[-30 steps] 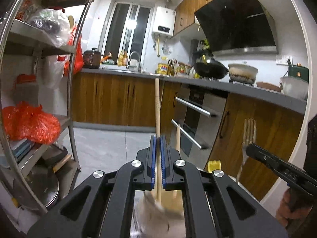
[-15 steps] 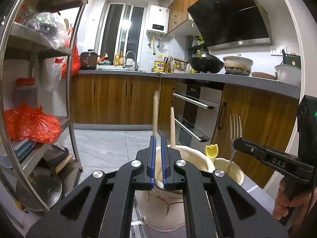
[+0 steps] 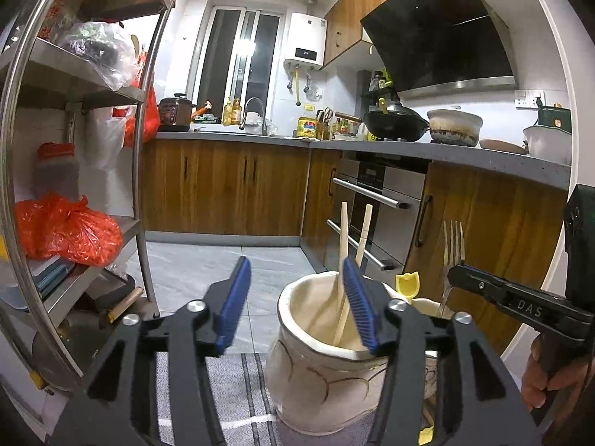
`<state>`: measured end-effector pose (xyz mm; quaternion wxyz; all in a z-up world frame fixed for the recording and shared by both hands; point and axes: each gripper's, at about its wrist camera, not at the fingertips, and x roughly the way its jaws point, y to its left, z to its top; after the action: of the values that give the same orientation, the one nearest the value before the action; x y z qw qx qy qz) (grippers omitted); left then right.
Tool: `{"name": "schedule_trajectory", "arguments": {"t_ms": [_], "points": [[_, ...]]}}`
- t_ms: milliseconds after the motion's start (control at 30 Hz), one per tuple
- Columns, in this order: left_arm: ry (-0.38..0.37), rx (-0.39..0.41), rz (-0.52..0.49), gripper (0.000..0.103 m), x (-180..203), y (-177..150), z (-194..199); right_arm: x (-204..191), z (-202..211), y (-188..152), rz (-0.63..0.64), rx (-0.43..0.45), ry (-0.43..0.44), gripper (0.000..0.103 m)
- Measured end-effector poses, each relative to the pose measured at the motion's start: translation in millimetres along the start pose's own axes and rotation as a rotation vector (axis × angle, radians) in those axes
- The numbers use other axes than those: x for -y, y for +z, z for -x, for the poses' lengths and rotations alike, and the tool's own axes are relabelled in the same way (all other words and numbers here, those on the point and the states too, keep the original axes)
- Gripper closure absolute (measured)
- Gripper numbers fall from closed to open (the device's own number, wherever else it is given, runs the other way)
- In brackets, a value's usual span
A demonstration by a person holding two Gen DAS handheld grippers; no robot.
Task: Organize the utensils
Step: 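Drop the chopstick into the tall section with left while right drops the fork into short section, then open both grippers and pull them back from the holder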
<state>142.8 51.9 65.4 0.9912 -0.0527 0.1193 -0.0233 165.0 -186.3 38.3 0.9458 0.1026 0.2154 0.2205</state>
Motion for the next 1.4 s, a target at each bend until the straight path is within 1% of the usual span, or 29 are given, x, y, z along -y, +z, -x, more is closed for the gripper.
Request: {"name": "schedule_trajectory", "arguments": {"t_ms": [67,167,267,333,400,433,467,533,567,600,667,733,833,900,1067,1267,1400], "points": [[-0.001,0.009,0.01,0.042,-2.1,0.4,1.5,0.9,1.9,0.6,-0.009,0.005,0.002,0.082],[0.001,0.022,0.022,0.033,-3.9,1.4,3.1,2.8,4.9,2.9,-0.024,0.018,0.002,0.072],[0.007,0.027,0.027,0.03,-4.9,1.5,3.5,4.0,8.1,3.8,-0.035,0.028,0.002,0.066],[0.008,0.023,0.027,0.028,-5.1,1.3,2.9,4.4,10.0,4.6,-0.035,0.033,0.0,0.065],[0.008,0.021,0.027,0.026,-6.1,0.2,2.7,4.3,12.5,5.8,-0.034,0.04,-0.002,0.059],[0.011,0.022,0.025,0.025,-6.1,0.3,2.8,4.4,13.7,6.8,-0.037,0.044,-0.002,0.05],[0.012,0.024,0.024,0.023,-6.2,0.3,3.3,4.6,15.4,7.7,-0.041,0.048,-0.002,0.045],[0.017,0.029,0.027,0.019,-6.6,0.8,3.9,4.6,20.4,10.0,-0.051,0.058,-0.014,0.02],[0.02,0.032,0.03,0.014,-7.2,0.5,4.5,3.9,22.9,12.0,-0.055,0.068,-0.017,0.014],[0.025,0.035,0.033,0.01,-7.5,1.1,5.1,2.7,27.0,14.2,-0.052,0.08,-0.019,0.012],[0.045,0.039,0.035,0.006,-7.3,3.9,6.5,-0.6,34.2,18.0,-0.038,0.101,-0.037,0.006],[0.058,0.037,0.038,0.006,-7.1,8.7,9.2,-3.7,39.2,20.2,-0.022,0.114,-0.054,0.005],[0.055,0.023,0.044,0.006,-5.0,16.0,15.5,-8.9,45.4,23.0,0.003,0.122,-0.098,0.005],[0.063,0.012,0.027,0.006,-2.4,19.3,20.9,-11.0,49.9,24.0,0.015,0.131,-0.129,0.005],[0.083,-0.03,-0.028,0.006,6.1,25.4,38.8,-10.6,60.5,25.9,0.024,0.121,-0.129,0.005],[0.076,-0.081,-0.013,0.006,10.4,23.3,64.4,-7.7,74.8,21.5,0.001,0.098,-0.114,0.005],[0.081,-0.092,-0.013,0.006,15.4,18.4,77.9,-6.4,77.2,9.7,-0.004,0.068,-0.119,0.005]]}}
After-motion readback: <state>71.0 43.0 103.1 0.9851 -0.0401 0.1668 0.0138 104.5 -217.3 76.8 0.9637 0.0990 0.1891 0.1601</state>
